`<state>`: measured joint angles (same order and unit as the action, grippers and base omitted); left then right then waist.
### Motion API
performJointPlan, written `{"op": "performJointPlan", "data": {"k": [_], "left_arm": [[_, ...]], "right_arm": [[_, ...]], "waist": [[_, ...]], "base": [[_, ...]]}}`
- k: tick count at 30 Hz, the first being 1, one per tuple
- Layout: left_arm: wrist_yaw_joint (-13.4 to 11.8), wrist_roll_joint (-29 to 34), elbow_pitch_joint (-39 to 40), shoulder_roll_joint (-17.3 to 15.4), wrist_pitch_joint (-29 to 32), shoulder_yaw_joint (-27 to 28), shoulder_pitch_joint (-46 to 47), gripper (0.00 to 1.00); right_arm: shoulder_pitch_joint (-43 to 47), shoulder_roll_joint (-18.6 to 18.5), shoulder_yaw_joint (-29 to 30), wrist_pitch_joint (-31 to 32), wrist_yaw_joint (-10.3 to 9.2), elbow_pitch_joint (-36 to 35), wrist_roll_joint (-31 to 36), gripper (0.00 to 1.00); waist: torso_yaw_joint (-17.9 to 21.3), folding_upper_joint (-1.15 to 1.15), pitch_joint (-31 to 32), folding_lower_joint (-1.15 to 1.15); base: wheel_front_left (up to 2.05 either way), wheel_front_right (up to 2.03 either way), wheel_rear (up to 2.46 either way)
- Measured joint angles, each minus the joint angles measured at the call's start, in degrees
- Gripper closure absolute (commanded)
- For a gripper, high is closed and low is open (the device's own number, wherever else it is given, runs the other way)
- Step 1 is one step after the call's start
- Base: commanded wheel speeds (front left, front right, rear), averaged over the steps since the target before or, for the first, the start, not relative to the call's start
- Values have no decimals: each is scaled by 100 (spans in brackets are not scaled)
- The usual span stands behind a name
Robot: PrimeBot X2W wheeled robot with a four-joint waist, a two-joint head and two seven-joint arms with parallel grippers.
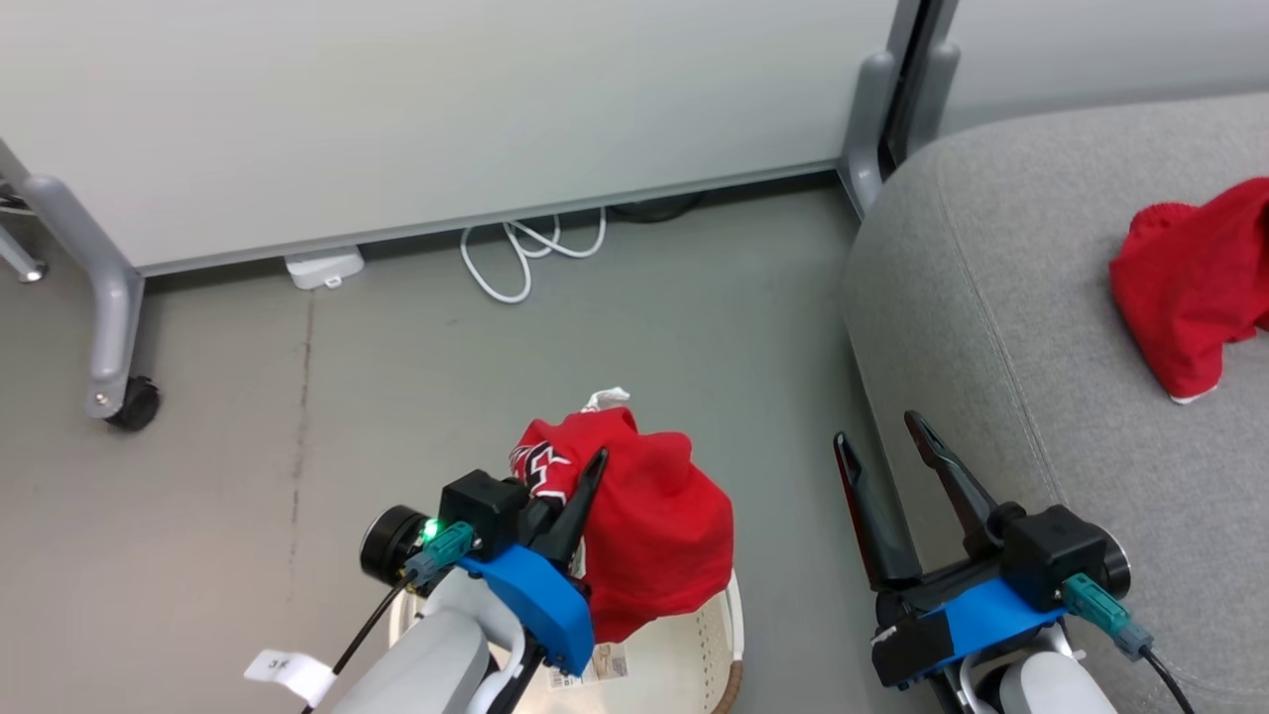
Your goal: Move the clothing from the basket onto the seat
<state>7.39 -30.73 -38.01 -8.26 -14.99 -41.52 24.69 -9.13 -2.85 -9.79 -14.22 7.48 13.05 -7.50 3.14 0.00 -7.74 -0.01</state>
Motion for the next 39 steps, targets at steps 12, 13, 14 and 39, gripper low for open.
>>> {"op": "performJointPlan", "data": {"k": [12,13,14,39], "left_arm": [[0,-344,413,8,0,-714,748,100],[0,-369,423,20,0,-789,833,100],[0,-398,437,29,0,-871,922,100],[1,-962,360,100,0,-1458,1602,100]], "right_arm": [[222,0,-44,138,0,-33,-12,0],[231,0,-45,156,0,-36,-11,0],[233,-1,-49,165,0,-42,-11,0],[311,0,-281,406,0,-122,-11,0]], "waist": [[-292,0,415,0],[-311,0,435,0],[-328,0,453,0],[-343,0,560,2]], "base": [[0,0,0],[0,0,0],[0,0,0],[0,0,0]]}}
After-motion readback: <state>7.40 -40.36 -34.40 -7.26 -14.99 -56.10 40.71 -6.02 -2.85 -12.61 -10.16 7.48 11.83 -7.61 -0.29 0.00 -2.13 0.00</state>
